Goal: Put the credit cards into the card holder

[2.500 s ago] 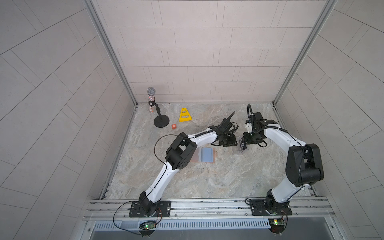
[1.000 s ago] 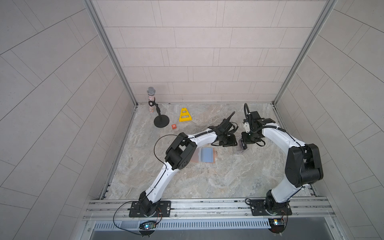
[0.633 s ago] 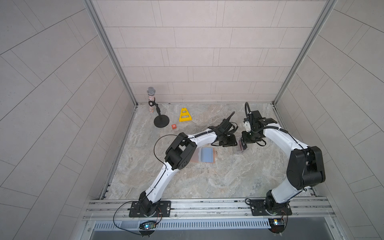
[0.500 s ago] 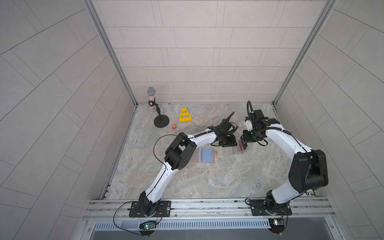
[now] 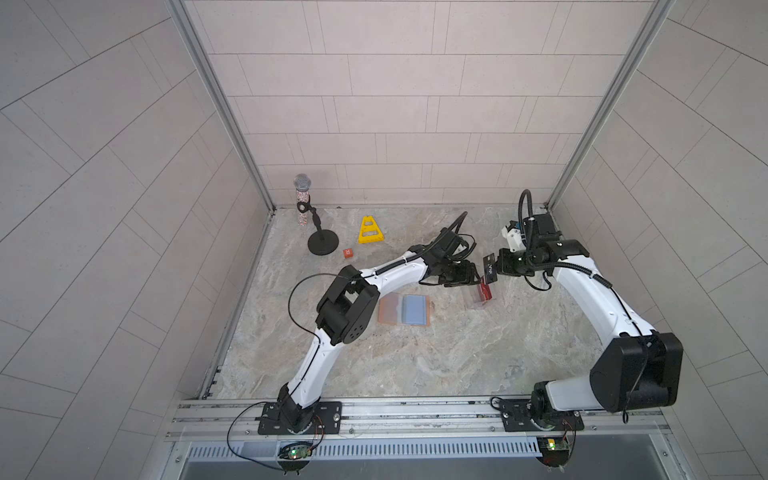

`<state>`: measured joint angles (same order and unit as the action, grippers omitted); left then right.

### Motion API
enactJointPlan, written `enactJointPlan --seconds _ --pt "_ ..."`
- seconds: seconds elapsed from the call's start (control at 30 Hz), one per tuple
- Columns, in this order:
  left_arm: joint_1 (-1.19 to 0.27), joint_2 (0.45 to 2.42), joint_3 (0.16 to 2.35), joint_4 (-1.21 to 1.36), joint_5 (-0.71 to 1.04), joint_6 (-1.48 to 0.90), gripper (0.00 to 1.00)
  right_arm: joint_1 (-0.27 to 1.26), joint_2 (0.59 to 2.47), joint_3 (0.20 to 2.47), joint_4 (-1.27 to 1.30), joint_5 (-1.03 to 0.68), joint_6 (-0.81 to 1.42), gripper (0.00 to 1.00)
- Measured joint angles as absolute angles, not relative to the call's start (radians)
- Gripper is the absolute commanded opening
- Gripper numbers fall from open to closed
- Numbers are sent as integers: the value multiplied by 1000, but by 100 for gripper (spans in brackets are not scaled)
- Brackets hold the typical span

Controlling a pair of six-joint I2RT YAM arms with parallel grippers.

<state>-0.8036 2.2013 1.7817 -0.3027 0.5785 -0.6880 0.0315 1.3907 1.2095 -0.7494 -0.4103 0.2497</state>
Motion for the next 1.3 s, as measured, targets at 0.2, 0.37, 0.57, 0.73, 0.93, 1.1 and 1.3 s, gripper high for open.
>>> enactJointPlan --seconds 0.2,0.37,0.57,0.73,0.93,1.1,1.3 --pt "-802 2112 1736 -311 539 -651 63 31 1362 1166 -721 -436 262 0" --pt "-797 2046 1664 -341 466 -607 63 31 1361 1142 -706 -461 266 0" --pt "-769 1945 1568 -365 394 -567 62 31 1361 1120 -691 -493 279 0" --pt "-729 1917 1546 -365 388 -545 62 31 1362 1107 -686 -462 273 0" --pt "-722 1921 1544 -362 426 -542 62 31 1389 1112 -685 -417 268 0" --pt "-725 1927 1544 -355 446 -542 62 31 1443 1121 -686 -395 258 0" --pt "-726 1943 1544 -353 453 -542 62 31 1499 1153 -701 -368 239 0"
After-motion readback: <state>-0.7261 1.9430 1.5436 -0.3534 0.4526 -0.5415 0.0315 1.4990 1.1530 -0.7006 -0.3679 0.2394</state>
